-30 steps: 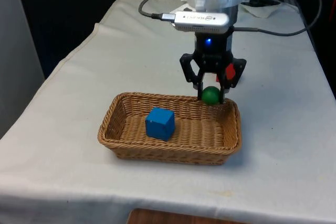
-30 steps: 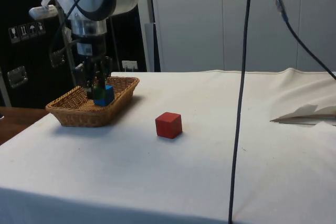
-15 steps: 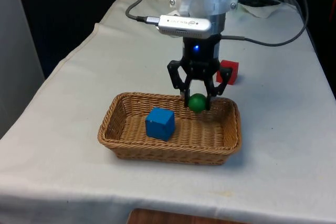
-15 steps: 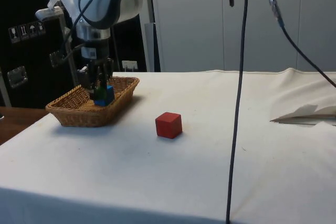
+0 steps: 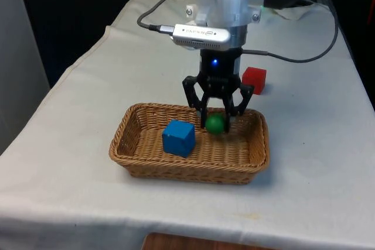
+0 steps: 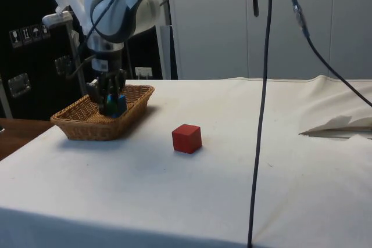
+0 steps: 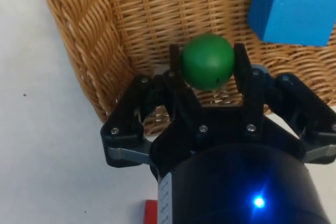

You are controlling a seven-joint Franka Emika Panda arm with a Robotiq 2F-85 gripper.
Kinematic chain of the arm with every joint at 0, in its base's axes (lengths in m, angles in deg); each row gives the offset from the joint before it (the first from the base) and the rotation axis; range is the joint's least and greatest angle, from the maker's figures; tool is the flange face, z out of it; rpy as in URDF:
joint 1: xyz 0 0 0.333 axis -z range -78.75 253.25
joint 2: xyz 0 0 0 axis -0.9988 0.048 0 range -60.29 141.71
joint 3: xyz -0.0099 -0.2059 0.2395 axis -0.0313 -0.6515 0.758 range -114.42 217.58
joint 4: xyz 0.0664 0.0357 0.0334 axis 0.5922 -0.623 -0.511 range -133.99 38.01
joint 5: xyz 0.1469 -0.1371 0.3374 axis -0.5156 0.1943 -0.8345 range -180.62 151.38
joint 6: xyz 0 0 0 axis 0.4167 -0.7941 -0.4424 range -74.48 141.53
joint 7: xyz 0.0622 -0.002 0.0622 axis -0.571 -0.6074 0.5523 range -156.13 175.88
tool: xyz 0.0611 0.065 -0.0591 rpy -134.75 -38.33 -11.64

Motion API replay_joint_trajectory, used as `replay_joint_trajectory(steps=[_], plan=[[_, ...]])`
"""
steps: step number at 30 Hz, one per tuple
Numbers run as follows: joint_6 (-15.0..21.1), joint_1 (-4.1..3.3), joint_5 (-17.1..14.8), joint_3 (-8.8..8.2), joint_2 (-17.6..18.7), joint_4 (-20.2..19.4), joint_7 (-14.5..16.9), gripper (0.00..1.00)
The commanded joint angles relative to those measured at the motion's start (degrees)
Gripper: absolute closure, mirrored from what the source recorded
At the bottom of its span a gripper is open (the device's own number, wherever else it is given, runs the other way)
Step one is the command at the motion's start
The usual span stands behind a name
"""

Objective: Place all non-red objects into the basket.

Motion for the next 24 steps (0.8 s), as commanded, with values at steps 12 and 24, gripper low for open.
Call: replay_joint_trajectory(steps=[12,24], plan=[[1.0,0.11,-0.9,-0.11,0.9,0.3,0.0,0.58],[1.1,0.23,-1.3,0.23,0.9,0.3,0.1,0.15]])
